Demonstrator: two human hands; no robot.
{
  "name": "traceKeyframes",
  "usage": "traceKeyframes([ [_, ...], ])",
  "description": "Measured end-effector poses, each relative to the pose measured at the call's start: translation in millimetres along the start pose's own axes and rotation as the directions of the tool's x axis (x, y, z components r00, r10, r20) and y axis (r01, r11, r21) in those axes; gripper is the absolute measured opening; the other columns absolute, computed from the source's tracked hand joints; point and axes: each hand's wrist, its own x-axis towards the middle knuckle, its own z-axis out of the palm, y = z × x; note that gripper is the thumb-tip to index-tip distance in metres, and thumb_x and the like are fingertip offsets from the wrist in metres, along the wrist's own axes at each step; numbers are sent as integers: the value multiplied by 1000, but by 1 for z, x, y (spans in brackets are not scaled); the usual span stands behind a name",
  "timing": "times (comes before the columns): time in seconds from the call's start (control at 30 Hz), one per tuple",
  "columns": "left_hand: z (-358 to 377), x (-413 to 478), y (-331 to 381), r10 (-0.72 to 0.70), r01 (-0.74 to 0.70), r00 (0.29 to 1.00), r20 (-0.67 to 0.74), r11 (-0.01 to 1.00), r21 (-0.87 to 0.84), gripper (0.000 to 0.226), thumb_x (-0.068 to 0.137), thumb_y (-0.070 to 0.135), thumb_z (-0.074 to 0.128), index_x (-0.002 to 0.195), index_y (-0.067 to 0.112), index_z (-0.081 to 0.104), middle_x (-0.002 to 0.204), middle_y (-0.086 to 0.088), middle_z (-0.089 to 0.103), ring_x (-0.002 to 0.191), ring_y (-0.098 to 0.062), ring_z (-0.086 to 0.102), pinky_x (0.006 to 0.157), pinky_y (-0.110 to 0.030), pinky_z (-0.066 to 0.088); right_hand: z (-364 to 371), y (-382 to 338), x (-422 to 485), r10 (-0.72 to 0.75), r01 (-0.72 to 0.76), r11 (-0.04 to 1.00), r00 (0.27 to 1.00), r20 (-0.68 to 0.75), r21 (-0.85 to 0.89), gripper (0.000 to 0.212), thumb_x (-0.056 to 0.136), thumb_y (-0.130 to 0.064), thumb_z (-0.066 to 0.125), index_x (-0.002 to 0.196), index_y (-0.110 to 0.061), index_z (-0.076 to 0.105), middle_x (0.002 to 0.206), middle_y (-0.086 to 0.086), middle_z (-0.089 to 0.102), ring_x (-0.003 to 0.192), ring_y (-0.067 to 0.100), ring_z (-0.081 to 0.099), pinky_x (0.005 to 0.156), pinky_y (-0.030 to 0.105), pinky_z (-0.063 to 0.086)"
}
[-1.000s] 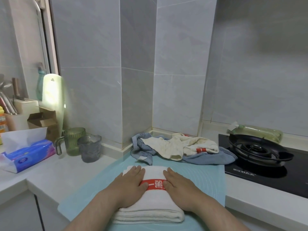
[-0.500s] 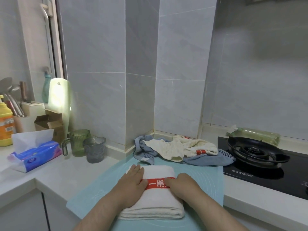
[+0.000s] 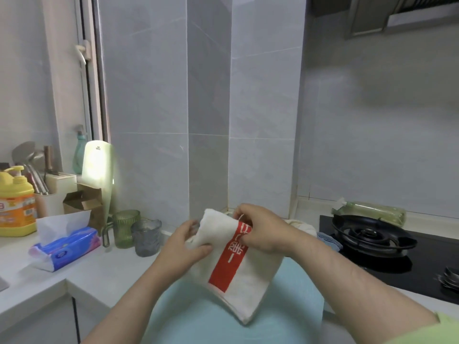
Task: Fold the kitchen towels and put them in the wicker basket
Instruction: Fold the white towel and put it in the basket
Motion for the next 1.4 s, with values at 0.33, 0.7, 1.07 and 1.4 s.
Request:
traceKeyframes([
  [0.33, 6, -22, 20, -60, 134, 981, 185, 900, -415, 38, 69, 12, 66, 107, 10, 66, 103, -21, 72, 92, -39, 71, 86, -59, 54, -22, -3, -26, -90, 77, 994, 979, -181, -76, 38, 82, -21, 70, 117, -30, 60, 110, -15, 62, 99, 4, 58, 92, 31, 52],
  [0.7, 22, -27, -25, -202, 344, 938, 282, 647, -680, 42, 81, 0, 66, 123, -1, 57, 113, -35, 64, 91, -48, 67, 79, -62, 55, 80, 83, -52, 275, -335, 391, 931, 239, 857, 51, 70, -20, 76, 118, -6, 65, 110, 14, 73, 105, 34, 68, 92, 45, 54],
  [1.07, 12, -15, -65, -283, 322, 919, 273, 941, -108, 27, 84, -9, 65, 104, 7, 74, 101, -10, 76, 97, -27, 71, 92, -42, 54, 93, 125, -38, 317, -347, 587, 930, 186, 732, 39, 86, 5, 66, 120, -12, 60, 107, 6, 75, 101, 22, 71, 94, 41, 54],
  [1.4, 10, 7, -79, -222, 221, 931, 291, 975, 37, 46, 75, -11, 74, 115, 10, 65, 102, 3, 76, 96, -14, 72, 81, -26, 56, 91, 134, -22, 320, -378, 709, 925, 207, 595, 56, 69, 6, 71, 118, -21, 63, 111, -3, 73, 102, 13, 69, 90, 35, 56],
])
